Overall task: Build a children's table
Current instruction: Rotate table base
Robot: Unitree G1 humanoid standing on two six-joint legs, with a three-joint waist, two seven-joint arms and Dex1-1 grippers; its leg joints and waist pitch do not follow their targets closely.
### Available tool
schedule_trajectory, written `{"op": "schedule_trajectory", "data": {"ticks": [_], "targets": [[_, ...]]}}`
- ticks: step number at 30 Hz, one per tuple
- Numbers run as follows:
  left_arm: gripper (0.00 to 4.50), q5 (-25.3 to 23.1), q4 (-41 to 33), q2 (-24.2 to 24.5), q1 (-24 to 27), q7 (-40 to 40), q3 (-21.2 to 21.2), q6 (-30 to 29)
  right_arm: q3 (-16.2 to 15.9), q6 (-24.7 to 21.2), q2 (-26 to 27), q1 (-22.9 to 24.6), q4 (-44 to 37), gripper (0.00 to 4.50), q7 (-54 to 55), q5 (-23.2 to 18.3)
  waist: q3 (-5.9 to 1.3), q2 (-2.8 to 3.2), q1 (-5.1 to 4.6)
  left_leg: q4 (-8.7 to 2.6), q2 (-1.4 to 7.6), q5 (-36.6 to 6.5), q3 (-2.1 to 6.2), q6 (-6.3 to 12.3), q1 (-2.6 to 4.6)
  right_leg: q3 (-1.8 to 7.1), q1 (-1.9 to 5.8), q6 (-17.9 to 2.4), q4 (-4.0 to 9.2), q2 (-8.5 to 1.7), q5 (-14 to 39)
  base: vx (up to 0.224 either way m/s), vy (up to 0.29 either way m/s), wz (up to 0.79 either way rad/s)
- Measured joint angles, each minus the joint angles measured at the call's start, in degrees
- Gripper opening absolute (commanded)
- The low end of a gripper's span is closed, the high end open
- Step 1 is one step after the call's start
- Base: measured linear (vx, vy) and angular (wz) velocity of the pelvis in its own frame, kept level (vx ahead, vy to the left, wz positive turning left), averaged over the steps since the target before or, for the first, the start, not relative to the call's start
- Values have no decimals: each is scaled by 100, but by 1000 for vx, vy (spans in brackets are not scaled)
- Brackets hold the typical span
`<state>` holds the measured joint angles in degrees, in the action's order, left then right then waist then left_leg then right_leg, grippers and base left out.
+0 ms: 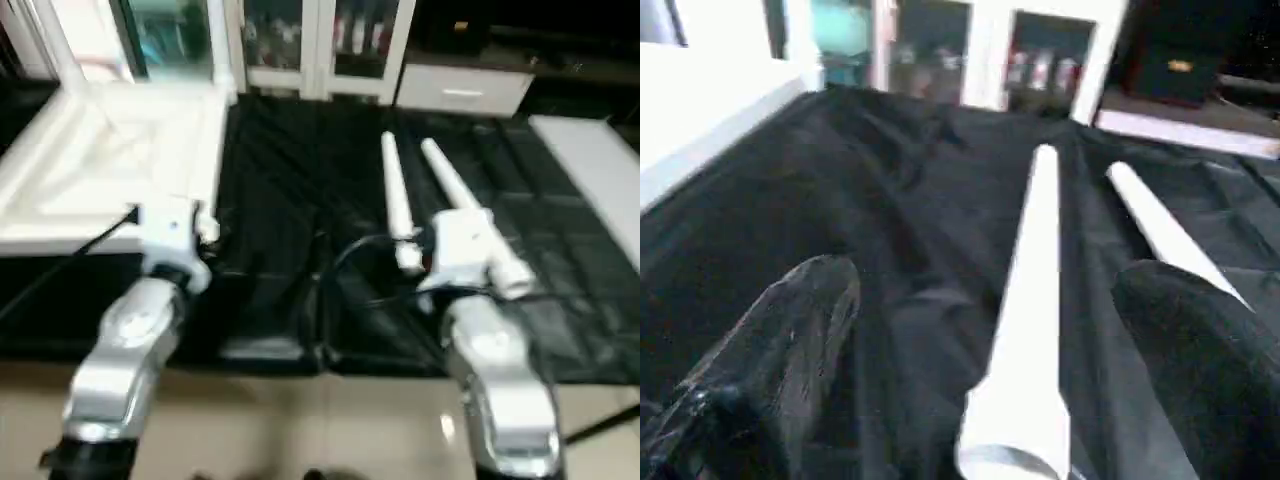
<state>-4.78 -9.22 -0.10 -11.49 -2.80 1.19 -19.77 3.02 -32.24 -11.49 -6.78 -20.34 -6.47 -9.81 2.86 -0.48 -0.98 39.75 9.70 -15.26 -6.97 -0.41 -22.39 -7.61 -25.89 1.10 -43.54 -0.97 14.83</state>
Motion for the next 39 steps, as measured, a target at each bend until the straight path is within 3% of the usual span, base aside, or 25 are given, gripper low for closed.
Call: {"op": "schedule_trajectory", "data": {"ticks": [1,3,4,7,11,14,15,17,19,20,21,22,24,25,26,27,29,30,31,32,33,34,36,37,39], "targets": [[261,-59,-52,-3,69,68,-32,4,-2,-23,-22,-2,2,450,-8,-11,-43,-74,29,4,8,30,0,1,-41,258,32,-63,-66,-192,34,-62,-133,3],[261,-111,-213,-58,119,142,-37,-9,-28,-45,-73,-66,32,450,-87,-81,-76,-303,118,71,-7,53,-52,-22,-126,501,160,135,332,-464,-67,-79,-162,-6],[261,-95,-252,-135,237,131,14,-21,-52,-89,-100,-30,48,450,-154,-106,-43,-291,194,-29,-3,86,-9,-21,-153,453,176,91,412,-420,-96,-142,-188,-18],[261,87,-410,-223,344,65,149,-65,-51,-115,-155,2,78,450,-237,-159,-5,-361,264,-404,18,251,-47,-359,21,446,175,56,476,-408,-133,-113,-156,-7],[261,283,-850,-180,373,-23,109,-80,-56,-218,53,-164,88,450,-328,-333,38,-402,277,-471,73,299,-67,-454,106,384,181,37,518,-368,-121,-37,-53,0],[261,259,-876,-53,480,-67,71,-175,-158,-222,73,-353,140,450,-402,-357,132,-318,293,-492,318,272,-183,-499,400,329,397,-34,744,-220,-75,-77,9,-39],[261,253,-878,-43,476,-79,79,-183,-161,-221,72,-358,154,450,-405,-357,171,-287,289,-508,359,273,-250,-504,489,242,423,-128,672,-255,35,-16,69,-67],[261,254,-917,-44,415,-97,157,-198,-120,-212,59,-328,172,450,-404,-358,206,-466,345,-513,388,253,-453,-539,663,140,620,-213,150,-454,346,-55,23,-58],[261,260,-992,-49,443,-156,293,-228,-64,-201,-9,-412,272,450,-411,-354,151,-608,524,-384,405,77,-558,-626,697,397,785,-101,0,-358,659,39,-77,-26],[261,258,-996,-55,512,-170,324,-254,-70,-201,-27,-411,324,450,-413,-352,162,-570,622,-120,373,-114,-443,-396,545,383,815,-114,59,-336,668,77,-97,-24],[261,259,-992,-50,535,-188,371,-278,-66,-202,-39,-385,371,450,-414,-350,134,-484,701,203,227,-214,-278,-211,415,412,851,-117,121,-319,666,138,-71,-9],[261,264,-994,-53,536,-198,434,-294,-55,-202,-60,-337,458,450,-417,-342,136,-512,775,373,-24,-263,-179,-102,330,519,932,-126,244,-279,661,180,-58,23],[261,252,-1035,-30,486,-198,461,-294,-30,-200,-74,-351,499,450,-432,-332,91,-386,842,67,-205,-253,-134,-87,313,579,1128,-195,515,-114,599,165,-48,30],[261,236,-1090,3,464,-199,458,-292,-21,-194,-69,-399,497,450,-465,-337,22,-213,895,-313,-157,-103,-109,-85,335,501,1238,-214,651,62,579,182,37,32],[261,226,-1128,46,462,-199,446,-290,-50,-190,-1,-449,533,450,-480,-346,-3,-155,939,-328,-98,72,-71,-148,432,470,1286,-213,670,86,604,182,37,32],[261,212,-1132,139,470,-195,382,-296,-129,-192,63,-481,539,450,-515,-363,-17,-200,895,-356,-136,33,-5,-130,461,418,1267,-240,660,49,652,249,31,15],[261,165,-1114,262,493,-194,200,-363,-239,-205,139,-605,539,450,-580,-436,-39,-312,779,-332,-178,-87,13,-99,476,387,762,-46,-12,-84,664,238,-9,3],[261,164,-1114,272,490,-200,201,-375,-239,-214,142,-603,541,450,-589,-443,-57,-344,698,-327,-186,-134,12,-99,500,391,514,71,-154,-163,599,178,3,-2],[261,164,-1117,273,477,-204,204,-378,-237,-219,142,-602,550,450,-589,-447,-89,-415,589,-328,-205,-202,-29,-91,540,400,184,197,-130,-270,474,166,-21,-1],[261,164,-1117,273,458,-207,210,-380,-232,-229,140,-602,551,450,-579,-448,-100,-501,503,-328,-244,-251,-79,-106,582,431,9,129,127,-355,302,166,-21,-1],[261,170,-1124,284,427,-222,213,-378,-224,-270,139,-627,557,450,-531,-442,-104,-676,431,-332,-339,-310,-171,-120,643,533,-27,-5,552,-452,-72,162,-56,-4],[261,177,-1083,270,422,-268,266,-384,-156,-325,114,-608,612,450,-464,-424,-94,-736,396,-225,-385,-441,-198,-45,678,667,33,-59,541,-459,-370,166,-69,1],[261,199,-1070,248,427,-384,479,-400,60,-477,116,-639,818,450,-295,-401,-80,-659,447,94,-415,-466,30,248,545,674,185,-134,659,-385,-354,173,-63,-3],[261,259,-1081,438,413,-597,597,-398,179,-790,118,-758,940,450,-164,-403,-83,-631,447,77,-433,-277,83,45,445,667,266,-156,695,-356,-343,137,-38,-17],[261,317,-1107,679,404,-859,618,-394,269,-1171,148,-1034,1004,450,-35,-415,-79,-454,424,-322,-286,68,206,-382,306,563,318,-154,648,-207,-324,68,-19,-9]]}}
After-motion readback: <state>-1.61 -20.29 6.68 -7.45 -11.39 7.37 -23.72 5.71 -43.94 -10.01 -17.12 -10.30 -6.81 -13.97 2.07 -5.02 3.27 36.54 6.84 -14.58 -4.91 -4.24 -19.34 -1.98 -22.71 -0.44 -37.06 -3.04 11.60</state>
